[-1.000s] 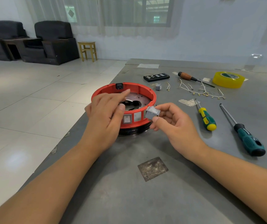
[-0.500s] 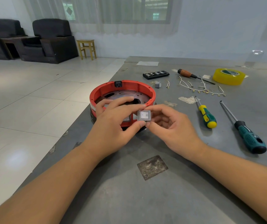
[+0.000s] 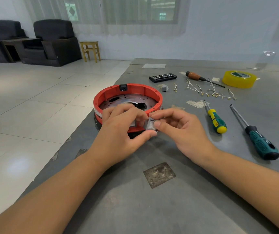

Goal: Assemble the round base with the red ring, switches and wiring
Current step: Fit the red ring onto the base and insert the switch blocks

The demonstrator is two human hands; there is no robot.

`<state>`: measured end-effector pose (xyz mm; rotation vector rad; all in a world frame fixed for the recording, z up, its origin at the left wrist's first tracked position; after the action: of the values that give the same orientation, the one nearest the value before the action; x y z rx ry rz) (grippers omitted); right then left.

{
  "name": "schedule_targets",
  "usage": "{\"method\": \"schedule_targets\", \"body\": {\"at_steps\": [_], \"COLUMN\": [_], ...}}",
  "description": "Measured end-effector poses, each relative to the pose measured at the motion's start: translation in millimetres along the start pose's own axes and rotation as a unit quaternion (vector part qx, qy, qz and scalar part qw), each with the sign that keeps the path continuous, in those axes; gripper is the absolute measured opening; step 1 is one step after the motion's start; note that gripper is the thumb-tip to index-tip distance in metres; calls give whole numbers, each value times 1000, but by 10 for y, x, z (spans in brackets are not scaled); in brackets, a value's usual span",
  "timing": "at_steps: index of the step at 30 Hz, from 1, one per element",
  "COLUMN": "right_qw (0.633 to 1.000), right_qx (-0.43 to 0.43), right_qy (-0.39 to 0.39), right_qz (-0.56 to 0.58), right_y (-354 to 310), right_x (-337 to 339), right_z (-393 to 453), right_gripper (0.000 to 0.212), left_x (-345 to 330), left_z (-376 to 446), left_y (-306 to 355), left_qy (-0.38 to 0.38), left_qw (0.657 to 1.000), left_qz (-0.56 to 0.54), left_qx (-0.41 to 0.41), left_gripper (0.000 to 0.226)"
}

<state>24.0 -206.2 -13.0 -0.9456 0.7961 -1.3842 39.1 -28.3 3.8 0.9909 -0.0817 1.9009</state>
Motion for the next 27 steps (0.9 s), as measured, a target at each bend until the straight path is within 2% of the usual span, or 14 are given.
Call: {"method": "schedule_targets", "body": {"at_steps": [3,8,12,17,21,27], "right_qw": [1000,1000,1000,998,998,996], "right_qx": [5,-16,4,13,5,-20], "right_qy": [1,17,-4,13,18,17], "right_qz": [2,-1,-16,-67,-61,-84], "right_y": [-3,60,-9,-35,-11,61], "right_x": [-12,34,-11,-6,-20,-1], "right_z": [8,21,13,-6,2,35], "right_gripper": [21,16,24,23,21,20], "left_x": [2,28,50,57,53,74], "left_z": [-7,-1,-1,4,15,19], "left_y": [16,34,51,40,-32,-105], "left_qy": [-2,31,43,29,5,11], "left_qw": [1000,999,997,998,1000,999], "left_qz": [13,37,51,43,29,48], "left_qx": [-20,-21,-26,-25,-11,10], "left_gripper": [43,40,40,43,53,43]}}
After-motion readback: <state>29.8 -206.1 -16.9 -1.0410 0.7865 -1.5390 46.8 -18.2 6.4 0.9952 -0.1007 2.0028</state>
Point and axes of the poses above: each hand's wrist, its own z-axis towards the middle knuckle, its own x-axis out of the back of the hand, y = z × x, the point moved 6 cm from there along z, towards the middle knuckle, and after that the axes turned 3 degrees about -y, right-handed, at the moved point
